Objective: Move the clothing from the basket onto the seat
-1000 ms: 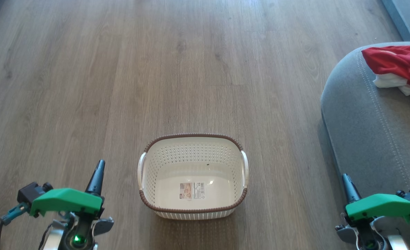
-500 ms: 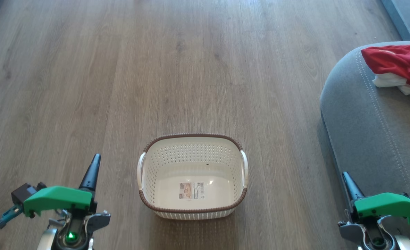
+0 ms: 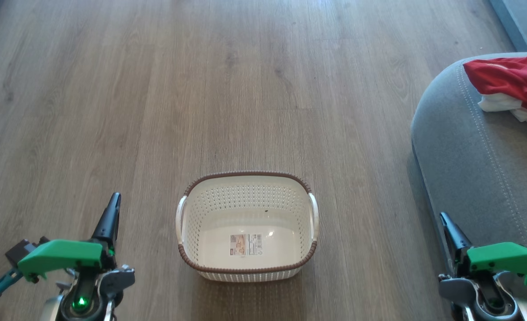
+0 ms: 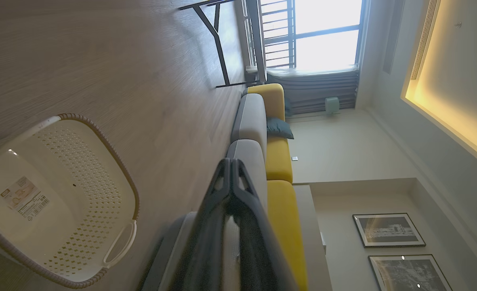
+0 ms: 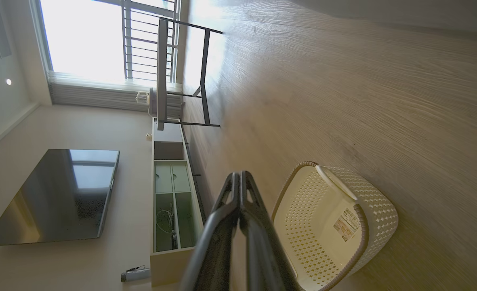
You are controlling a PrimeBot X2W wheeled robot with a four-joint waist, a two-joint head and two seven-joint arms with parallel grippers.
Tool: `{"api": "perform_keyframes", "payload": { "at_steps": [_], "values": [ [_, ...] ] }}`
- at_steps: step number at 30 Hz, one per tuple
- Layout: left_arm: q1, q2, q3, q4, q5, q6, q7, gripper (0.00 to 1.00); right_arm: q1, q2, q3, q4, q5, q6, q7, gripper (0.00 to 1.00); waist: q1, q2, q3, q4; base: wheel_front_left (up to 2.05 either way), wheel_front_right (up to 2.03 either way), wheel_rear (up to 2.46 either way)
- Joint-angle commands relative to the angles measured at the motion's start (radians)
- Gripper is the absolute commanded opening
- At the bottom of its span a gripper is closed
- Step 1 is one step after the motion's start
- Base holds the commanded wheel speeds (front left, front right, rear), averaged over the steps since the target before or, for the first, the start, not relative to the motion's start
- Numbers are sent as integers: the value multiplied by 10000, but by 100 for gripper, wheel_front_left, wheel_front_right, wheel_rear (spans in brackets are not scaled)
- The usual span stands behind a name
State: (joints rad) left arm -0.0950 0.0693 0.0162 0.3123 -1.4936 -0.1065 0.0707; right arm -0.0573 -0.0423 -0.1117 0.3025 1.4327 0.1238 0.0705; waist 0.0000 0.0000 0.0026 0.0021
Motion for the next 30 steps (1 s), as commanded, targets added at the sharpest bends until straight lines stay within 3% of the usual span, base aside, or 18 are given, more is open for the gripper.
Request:
{"api": "perform_keyframes", "payload": {
  "at_steps": [1, 14, 30],
  "values": [
    [-213, 15, 424, -404, -164, -129, 75, 0, -473, -77, 117, -416, 262, 62, 71, 0, 0, 0, 0, -1, 0, 0, 0],
    [-133, -191, 987, -667, -1140, -242, 435, 0, -507, -79, -22, -577, 1759, 69, 428, 0, 0, 0, 5, -21, 0, 0, 0],
    [-133, -191, 985, -668, -1142, -242, 433, 0, -507, -79, -21, -577, 1759, 69, 428, 0, 0, 0, 5, -21, 0, 0, 0]
  ]
}}
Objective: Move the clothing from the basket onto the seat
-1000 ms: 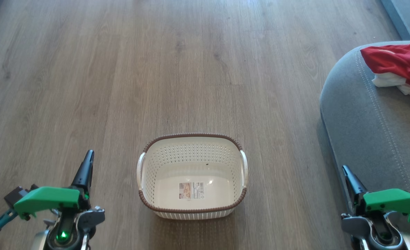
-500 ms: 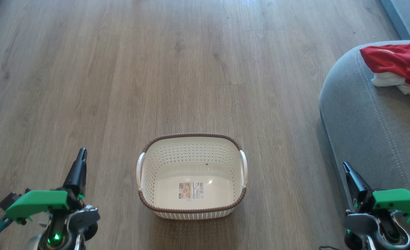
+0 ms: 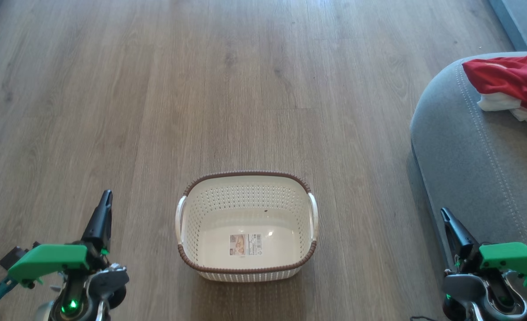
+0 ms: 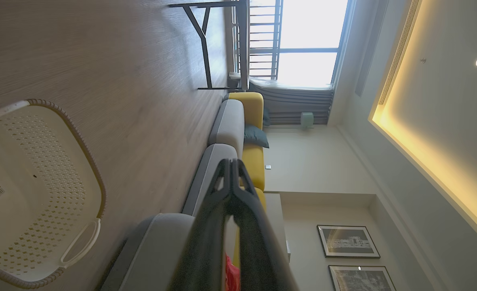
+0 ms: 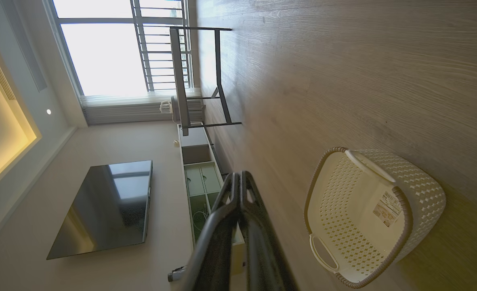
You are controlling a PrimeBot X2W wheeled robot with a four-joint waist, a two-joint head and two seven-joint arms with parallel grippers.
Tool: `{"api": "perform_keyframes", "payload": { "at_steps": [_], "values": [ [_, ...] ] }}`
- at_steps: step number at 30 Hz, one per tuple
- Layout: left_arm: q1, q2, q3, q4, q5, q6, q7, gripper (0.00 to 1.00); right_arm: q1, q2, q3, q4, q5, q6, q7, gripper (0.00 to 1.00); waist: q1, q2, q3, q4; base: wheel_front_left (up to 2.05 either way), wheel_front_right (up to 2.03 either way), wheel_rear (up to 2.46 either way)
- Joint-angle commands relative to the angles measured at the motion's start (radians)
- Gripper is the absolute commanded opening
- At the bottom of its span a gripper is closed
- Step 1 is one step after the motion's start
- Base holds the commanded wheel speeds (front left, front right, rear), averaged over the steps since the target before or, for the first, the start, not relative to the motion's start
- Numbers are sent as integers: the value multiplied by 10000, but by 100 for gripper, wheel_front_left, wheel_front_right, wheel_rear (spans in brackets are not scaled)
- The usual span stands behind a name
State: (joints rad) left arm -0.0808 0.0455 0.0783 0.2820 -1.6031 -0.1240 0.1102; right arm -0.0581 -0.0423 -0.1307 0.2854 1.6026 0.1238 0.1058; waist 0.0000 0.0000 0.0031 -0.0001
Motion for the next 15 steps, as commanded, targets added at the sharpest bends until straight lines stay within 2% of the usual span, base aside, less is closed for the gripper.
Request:
{"api": "perform_keyframes", "payload": {
  "at_steps": [1, 15],
  "values": [
    [-274, 47, 363, -365, -48, -67, 38, 0, -499, -79, 168, -406, 60, 69, 75, 0, 0, 0, 0, 1, 0, 0, 0],
    [-274, 47, 361, -366, -49, -67, 36, 0, -499, -79, 169, -406, 61, 69, 75, 0, 0, 0, 0, 1, 0, 0, 0]
  ]
}}
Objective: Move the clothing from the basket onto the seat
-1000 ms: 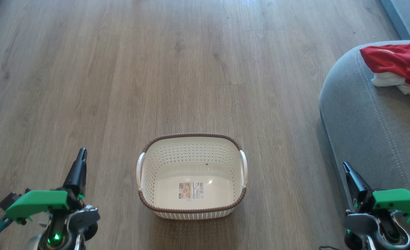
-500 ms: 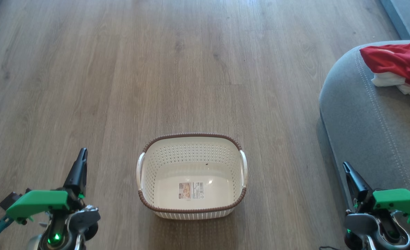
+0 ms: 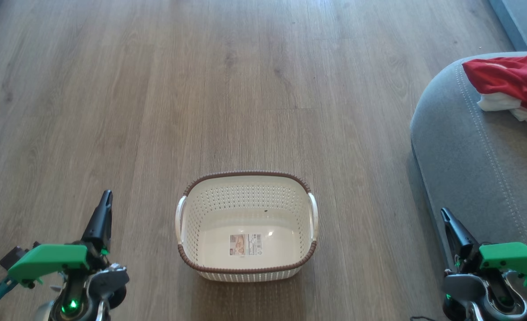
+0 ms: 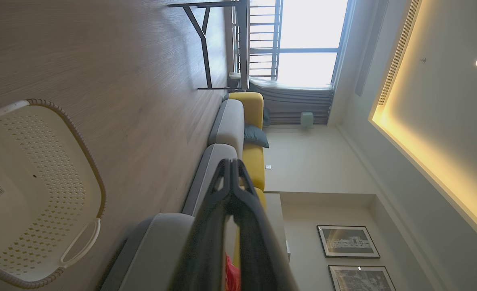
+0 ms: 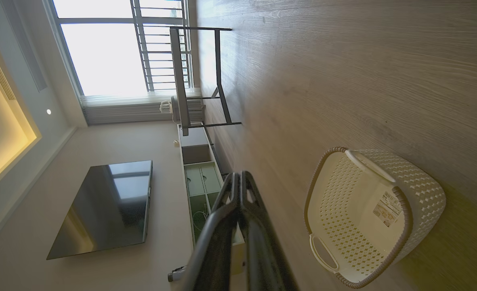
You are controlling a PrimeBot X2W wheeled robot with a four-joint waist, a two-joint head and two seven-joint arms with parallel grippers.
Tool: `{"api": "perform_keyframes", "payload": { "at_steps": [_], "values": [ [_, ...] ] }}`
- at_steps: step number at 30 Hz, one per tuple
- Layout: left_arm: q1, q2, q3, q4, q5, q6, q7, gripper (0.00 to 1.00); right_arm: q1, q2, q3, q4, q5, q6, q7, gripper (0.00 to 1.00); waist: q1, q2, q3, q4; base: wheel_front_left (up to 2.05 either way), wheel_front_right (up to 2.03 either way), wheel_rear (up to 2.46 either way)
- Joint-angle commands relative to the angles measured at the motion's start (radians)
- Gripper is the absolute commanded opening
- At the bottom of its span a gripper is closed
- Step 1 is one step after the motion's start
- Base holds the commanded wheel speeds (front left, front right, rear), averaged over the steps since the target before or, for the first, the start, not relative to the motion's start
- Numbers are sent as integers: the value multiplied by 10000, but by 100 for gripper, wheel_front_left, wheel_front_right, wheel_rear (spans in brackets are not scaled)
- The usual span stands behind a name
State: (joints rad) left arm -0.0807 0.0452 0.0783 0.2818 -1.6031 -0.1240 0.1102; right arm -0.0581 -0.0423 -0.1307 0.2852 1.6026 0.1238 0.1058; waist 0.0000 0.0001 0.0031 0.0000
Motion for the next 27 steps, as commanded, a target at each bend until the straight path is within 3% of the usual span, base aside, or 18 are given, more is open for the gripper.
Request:
{"api": "perform_keyframes", "payload": {
  "at_steps": [1, 27],
  "values": [
    [-275, 51, 361, -364, -49, -67, 36, 0, -499, -79, 169, -404, 61, 69, 75, 0, 0, -1, 0, 0, 0, 0, 0],
    [-274, 51, 358, -365, -52, -67, 34, 0, -499, -79, 169, -405, 61, 69, 74, 0, 0, -1, 0, 0, 0, 0, 0]
  ]
}}
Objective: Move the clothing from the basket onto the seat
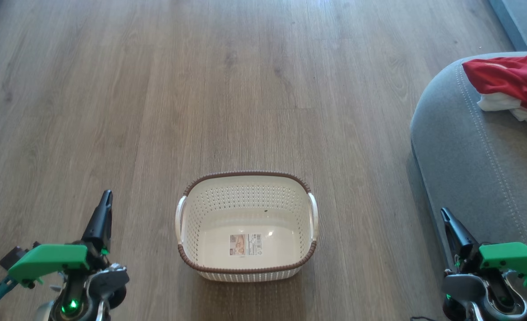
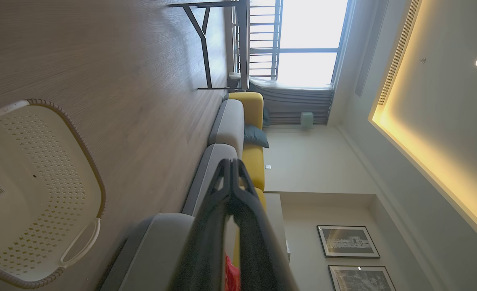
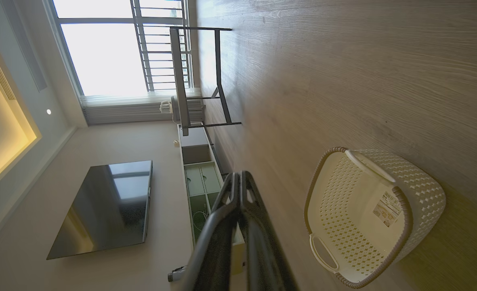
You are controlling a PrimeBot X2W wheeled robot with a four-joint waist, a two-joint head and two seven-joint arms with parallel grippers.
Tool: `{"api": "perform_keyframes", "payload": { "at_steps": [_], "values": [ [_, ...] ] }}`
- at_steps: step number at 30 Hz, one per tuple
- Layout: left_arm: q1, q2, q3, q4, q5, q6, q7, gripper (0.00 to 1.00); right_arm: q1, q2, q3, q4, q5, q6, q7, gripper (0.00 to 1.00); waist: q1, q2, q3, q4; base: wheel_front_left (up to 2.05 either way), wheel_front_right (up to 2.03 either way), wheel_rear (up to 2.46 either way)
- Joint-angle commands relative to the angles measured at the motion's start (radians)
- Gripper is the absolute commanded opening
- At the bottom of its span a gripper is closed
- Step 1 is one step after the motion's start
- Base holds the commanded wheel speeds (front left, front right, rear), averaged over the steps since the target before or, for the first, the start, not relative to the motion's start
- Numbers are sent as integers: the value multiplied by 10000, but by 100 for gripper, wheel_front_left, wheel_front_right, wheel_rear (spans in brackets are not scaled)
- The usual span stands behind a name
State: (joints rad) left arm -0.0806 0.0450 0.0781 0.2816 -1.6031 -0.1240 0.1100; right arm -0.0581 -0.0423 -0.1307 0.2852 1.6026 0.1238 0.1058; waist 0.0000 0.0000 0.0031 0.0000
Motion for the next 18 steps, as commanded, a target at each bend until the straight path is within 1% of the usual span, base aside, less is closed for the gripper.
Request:
{"api": "perform_keyframes", "payload": {
  "at_steps": [1, 18],
  "values": [
    [-275, 53, 360, -363, -52, -67, 36, 0, -499, -79, 169, -405, 61, 69, 74, 0, 0, 0, 0, 0, 0, 0, 0],
    [-275, 53, 359, -363, -53, -67, 35, 0, -499, -79, 170, -405, 62, 69, 74, 0, 0, 0, 0, 0, 0, 0, 0]
  ]
}}
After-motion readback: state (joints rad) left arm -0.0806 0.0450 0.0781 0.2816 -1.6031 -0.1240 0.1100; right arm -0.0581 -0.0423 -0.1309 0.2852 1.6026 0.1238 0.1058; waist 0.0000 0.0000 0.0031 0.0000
